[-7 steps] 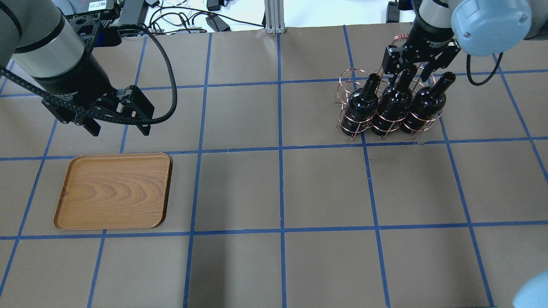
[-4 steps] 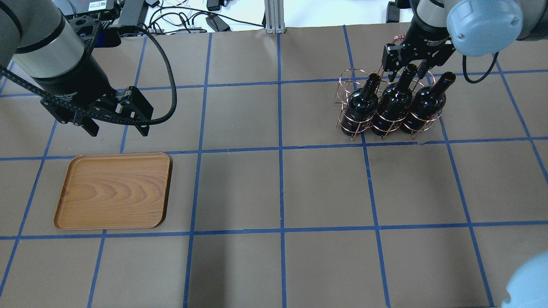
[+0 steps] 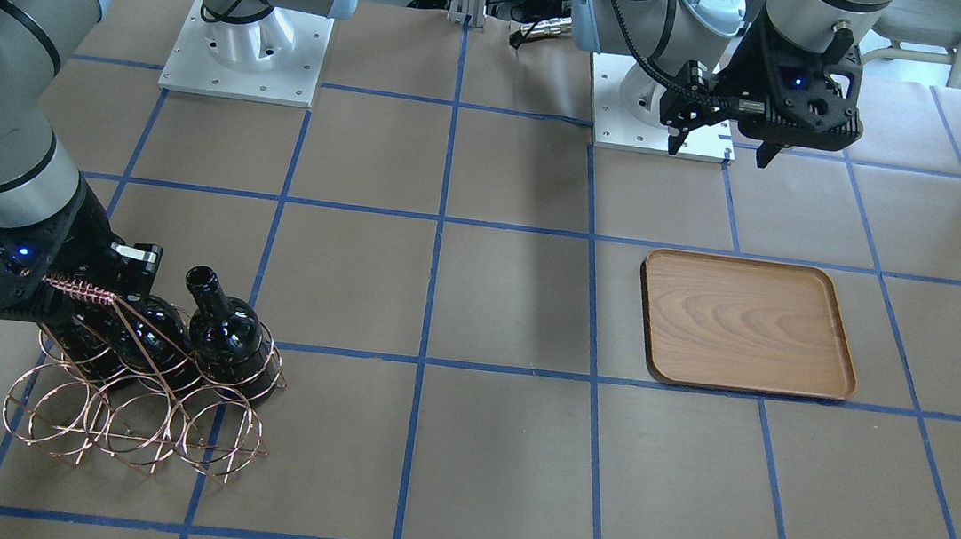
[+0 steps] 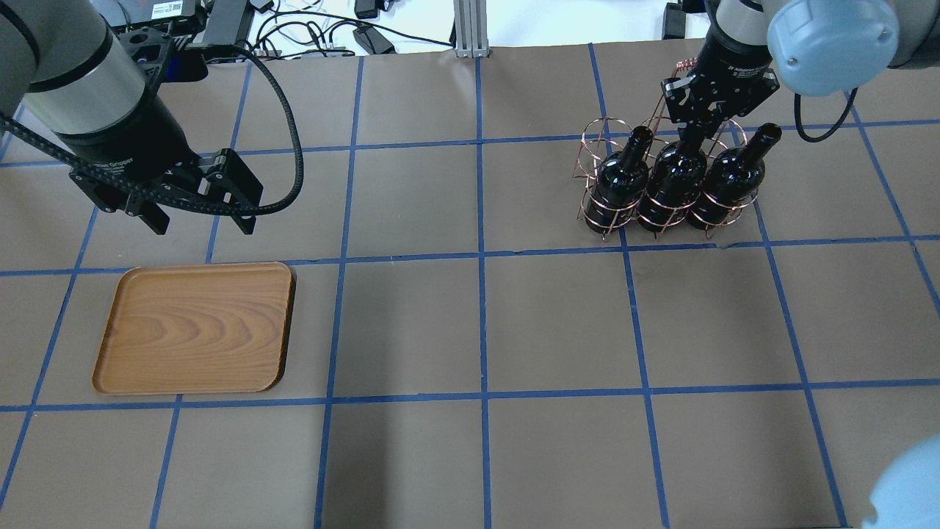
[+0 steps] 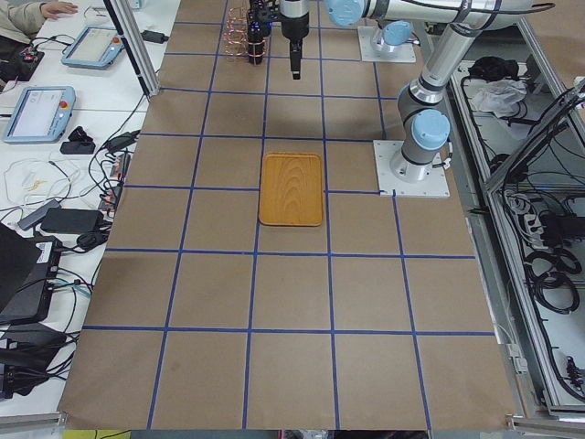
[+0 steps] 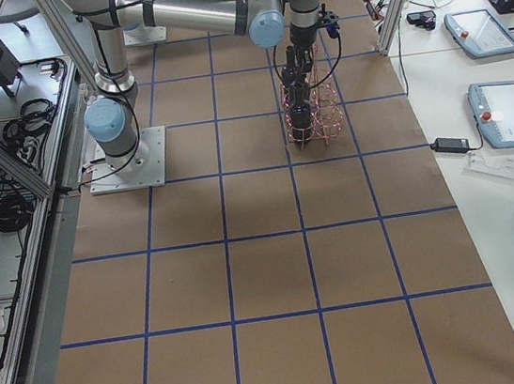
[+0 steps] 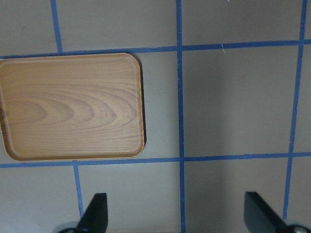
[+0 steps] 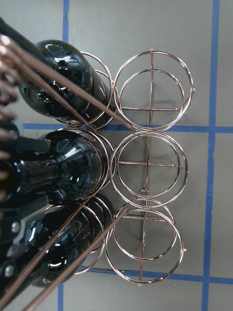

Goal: Take wine from basket and place on tray
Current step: 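Lower the right gripper and grasp the middle dark bottle's neck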

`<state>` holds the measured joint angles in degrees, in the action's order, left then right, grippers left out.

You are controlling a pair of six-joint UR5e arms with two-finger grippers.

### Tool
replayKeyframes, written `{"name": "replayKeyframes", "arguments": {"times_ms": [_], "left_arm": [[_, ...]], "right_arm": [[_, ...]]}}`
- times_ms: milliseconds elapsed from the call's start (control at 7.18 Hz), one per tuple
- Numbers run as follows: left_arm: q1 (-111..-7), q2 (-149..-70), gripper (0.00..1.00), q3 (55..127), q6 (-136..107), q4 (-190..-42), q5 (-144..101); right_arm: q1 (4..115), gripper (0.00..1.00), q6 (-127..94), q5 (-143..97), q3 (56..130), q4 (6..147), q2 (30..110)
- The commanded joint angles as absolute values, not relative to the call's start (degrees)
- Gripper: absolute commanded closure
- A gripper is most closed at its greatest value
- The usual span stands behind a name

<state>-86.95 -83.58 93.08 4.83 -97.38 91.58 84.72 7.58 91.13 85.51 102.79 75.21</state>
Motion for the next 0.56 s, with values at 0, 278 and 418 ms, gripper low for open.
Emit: {"name": "replayKeyframes", "arguments": {"times_ms": [0, 278, 418], "left_arm": [[-86.9, -83.6, 0.00, 93.1, 4.8, -97.4, 91.6], [-86.8, -83.6, 0.00, 93.1, 4.8, -97.4, 92.5], [-86.8, -83.6, 0.00, 93.1, 4.8, -97.4, 92.5]], "right_arm": [[84.8, 0.84, 7.6, 91.1, 81.4, 96.4, 79.4], [84.9, 0.84, 7.5, 91.1, 75.0, 85.9, 83.7], [84.9, 0.84, 7.5, 90.6, 74.3, 83.4, 85.6]]}}
